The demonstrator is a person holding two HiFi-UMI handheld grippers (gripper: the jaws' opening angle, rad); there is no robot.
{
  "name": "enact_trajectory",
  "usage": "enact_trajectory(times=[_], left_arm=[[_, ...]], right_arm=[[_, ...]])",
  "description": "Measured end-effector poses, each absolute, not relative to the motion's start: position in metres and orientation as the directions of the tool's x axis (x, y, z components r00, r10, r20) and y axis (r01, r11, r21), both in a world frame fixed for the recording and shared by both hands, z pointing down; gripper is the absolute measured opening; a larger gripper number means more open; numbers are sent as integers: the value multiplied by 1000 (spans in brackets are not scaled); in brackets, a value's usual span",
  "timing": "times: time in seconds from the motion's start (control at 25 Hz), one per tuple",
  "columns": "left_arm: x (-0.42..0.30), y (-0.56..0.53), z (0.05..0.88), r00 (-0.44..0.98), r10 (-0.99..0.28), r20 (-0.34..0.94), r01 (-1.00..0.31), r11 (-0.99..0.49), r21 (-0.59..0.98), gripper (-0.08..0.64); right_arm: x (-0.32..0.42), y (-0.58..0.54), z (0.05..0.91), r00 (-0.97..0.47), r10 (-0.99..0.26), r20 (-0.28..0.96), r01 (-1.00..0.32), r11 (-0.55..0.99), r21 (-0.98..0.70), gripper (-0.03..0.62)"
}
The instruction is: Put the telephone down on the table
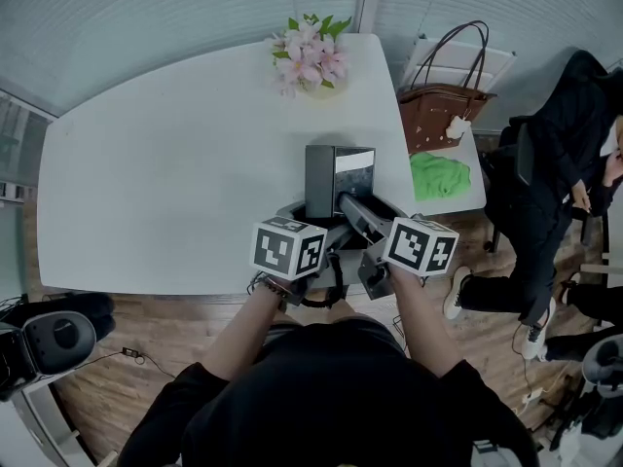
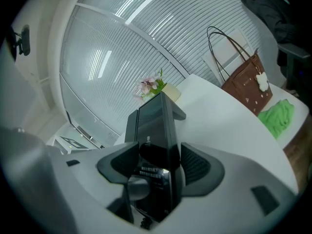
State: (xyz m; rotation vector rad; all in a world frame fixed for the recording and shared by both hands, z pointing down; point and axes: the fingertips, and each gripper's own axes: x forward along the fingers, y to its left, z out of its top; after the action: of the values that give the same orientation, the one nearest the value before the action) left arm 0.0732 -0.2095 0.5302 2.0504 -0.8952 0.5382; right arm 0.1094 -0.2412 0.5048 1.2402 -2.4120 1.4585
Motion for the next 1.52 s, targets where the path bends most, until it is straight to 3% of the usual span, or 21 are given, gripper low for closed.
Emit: enact_trajectory(times=[0.76,1.52], left_arm=[[59,-209,524,612,-451,650,-785,-441,434,402],[35,-229,482,601,-568,562,-798,-469,379,402]], right_arm=[[109,-236,502,-661,-612,434,-672,226,-705,258],[110,-247,466,-614,-675,409,-745,323,-584,273]])
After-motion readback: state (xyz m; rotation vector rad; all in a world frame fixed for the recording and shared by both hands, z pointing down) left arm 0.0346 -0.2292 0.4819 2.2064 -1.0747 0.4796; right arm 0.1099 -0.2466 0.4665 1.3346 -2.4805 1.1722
